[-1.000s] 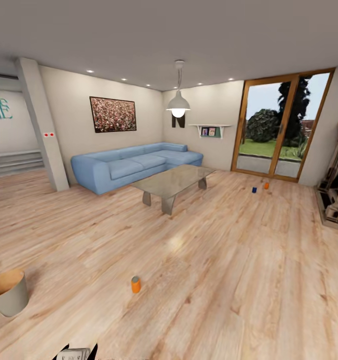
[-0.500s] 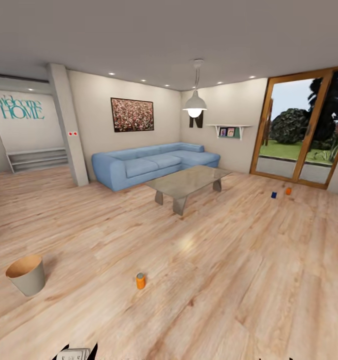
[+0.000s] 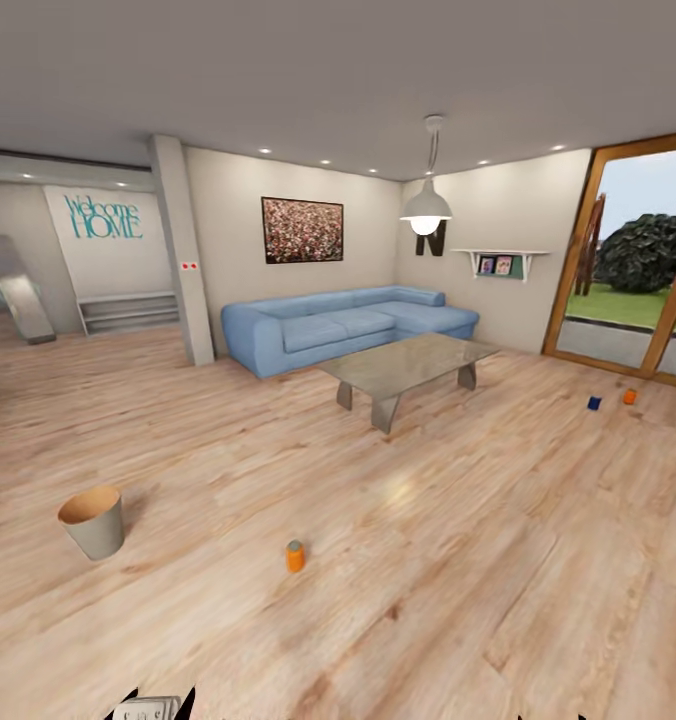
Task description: Put the three can of soda from the living room inside the tash can in the kitchen.
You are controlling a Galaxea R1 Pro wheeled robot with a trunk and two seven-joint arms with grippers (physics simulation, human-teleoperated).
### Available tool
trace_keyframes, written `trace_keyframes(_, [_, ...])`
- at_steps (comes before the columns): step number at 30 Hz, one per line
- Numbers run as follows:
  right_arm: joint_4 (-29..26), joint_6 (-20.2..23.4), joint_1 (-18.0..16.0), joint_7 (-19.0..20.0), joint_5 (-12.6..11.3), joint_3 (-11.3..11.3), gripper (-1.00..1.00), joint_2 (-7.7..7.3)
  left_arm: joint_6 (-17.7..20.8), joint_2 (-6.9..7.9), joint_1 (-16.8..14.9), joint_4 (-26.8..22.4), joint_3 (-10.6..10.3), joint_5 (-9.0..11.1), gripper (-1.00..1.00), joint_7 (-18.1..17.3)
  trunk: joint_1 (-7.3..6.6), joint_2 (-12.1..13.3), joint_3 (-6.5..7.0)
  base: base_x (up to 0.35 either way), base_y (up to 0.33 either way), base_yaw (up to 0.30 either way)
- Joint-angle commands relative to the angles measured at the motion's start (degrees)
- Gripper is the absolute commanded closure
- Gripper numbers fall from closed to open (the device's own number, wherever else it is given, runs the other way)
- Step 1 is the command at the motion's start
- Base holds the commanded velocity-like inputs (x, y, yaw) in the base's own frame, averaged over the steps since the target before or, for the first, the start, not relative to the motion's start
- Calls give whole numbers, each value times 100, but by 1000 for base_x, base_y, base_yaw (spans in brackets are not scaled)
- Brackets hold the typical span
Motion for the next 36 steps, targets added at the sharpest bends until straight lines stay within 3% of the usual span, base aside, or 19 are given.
trace_keyframes(1, [-2,-4,2,46,-49,-9,-100,2,-3,-2,-1,-3,11,16,-100,-40,0,-2,-4,0,-196,245])
trace_keyframes(36, [94,-4,-84,48,-40,0,-100,9,-3,-2,-1,-3,11,7,-100,-40,0,-2,-64,0,-94,244])
